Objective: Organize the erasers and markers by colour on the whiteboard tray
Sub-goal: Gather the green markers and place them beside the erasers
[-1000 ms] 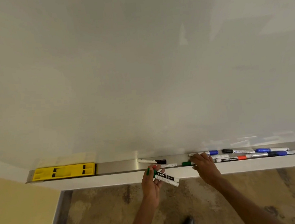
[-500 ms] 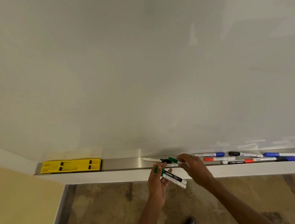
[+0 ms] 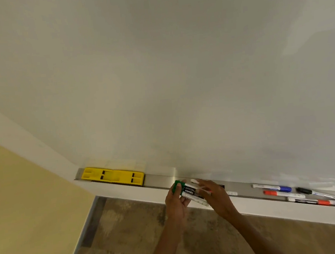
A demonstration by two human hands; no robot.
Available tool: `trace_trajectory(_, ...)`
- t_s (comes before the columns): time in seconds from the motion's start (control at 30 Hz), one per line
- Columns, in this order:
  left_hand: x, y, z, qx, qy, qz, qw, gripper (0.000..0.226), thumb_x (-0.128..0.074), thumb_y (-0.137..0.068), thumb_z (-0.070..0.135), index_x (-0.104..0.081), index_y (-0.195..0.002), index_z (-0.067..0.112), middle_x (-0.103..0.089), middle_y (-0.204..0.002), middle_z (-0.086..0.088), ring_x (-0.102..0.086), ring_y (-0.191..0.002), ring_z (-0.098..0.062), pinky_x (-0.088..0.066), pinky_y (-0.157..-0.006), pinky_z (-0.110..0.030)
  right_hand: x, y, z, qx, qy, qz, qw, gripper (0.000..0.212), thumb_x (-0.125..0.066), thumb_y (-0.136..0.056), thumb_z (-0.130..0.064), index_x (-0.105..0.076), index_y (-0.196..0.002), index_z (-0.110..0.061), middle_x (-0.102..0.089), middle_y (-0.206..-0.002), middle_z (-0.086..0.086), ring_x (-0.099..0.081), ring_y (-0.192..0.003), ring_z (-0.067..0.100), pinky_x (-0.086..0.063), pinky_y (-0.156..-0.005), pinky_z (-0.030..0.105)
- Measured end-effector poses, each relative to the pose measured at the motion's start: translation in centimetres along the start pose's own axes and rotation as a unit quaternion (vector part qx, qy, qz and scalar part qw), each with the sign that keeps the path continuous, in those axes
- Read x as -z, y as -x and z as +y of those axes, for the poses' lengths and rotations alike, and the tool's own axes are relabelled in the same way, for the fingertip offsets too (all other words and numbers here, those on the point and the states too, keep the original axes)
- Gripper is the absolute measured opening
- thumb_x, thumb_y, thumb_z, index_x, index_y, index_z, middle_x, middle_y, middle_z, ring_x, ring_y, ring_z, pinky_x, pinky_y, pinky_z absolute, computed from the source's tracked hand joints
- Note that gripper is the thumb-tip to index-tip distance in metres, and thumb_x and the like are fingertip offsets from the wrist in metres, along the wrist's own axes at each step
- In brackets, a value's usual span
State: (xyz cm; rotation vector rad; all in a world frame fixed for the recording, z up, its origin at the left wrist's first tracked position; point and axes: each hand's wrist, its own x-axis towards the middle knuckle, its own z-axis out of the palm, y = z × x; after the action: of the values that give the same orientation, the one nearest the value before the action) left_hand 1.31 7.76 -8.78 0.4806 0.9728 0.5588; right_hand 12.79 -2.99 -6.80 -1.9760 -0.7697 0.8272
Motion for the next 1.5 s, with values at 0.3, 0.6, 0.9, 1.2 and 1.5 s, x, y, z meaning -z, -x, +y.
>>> trace_trajectory(0.3,2.8,-2.5,4.7,-0.043,-0.034,0.088,0.995,0.030,-0.055,-0.096,0.015,-0.059,-0.121,-0.002,-0.067,-0.114,-0.022,-0.065,-0.105,-0.040,-0.059,-0.079,-0.044,-6.0,-1.2,-1.8,-0.175,-0.422,0.017,0.890,0.022,-0.064,-0.092,-0.012,-0.066,-0.114,-0.009,-0.074,-0.106,0.017,-0.072,-0.096,0.033,-0.062,-0.080,0.039)
trace_trajectory(0.6,4.9,-4.1,8.1,-0.092,-0.081,0.112,0.986,0.025,-0.060,-0.092,0.007,-0.059,-0.117,0.007,-0.063,-0.122,-0.020,-0.061,-0.110,-0.036,-0.055,-0.088,-0.044,-9.5,-4.8,-2.6,-0.180,-0.384,0.080,0.902,0.023,-0.060,-0.093,-0.007,-0.064,-0.115,-0.003,-0.070,-0.107,0.019,-0.071,-0.094,0.031,-0.061,-0.085,0.039)
trace_trajectory(0.9,8.4,-3.1,4.5,-0.278,-0.656,-0.034,0.701,0.066,-0.040,-0.102,0.030,0.003,-0.150,0.019,0.003,-0.161,0.001,0.010,-0.146,0.000,0.001,-0.119,-0.020,-12.1,-6.8,-3.1,-0.152,-0.246,0.141,0.947,0.020,-0.059,-0.094,-0.006,-0.066,-0.112,-0.004,-0.068,-0.102,0.016,-0.070,-0.093,0.028,-0.061,-0.065,0.019)
trace_trajectory(1.2,10.0,-4.1,5.3,-0.251,-0.782,-0.024,0.570,0.082,-0.063,-0.088,0.035,-0.021,-0.150,0.001,0.008,-0.162,-0.011,0.041,-0.136,-0.009,0.013,-0.113,-0.034,-14.6,-6.6,-5.1,-0.123,0.041,0.183,0.974,0.013,-0.055,-0.094,-0.017,-0.059,-0.087,-0.008,-0.063,-0.081,0.006,-0.061,-0.078,0.023,-0.048,-0.071,0.037)
trace_trajectory(1.5,10.5,-4.6,6.1,-0.216,-0.800,-0.032,0.558,0.077,-0.036,-0.101,0.035,0.024,-0.145,0.015,0.039,-0.149,-0.004,0.061,-0.112,0.001,0.028,-0.109,-0.028,-15.2,-7.0,-5.5,-0.139,0.043,0.132,0.981,0.027,-0.052,-0.090,-0.005,-0.060,-0.115,-0.001,-0.061,-0.112,0.013,-0.058,-0.105,0.028,-0.050,-0.093,0.041)
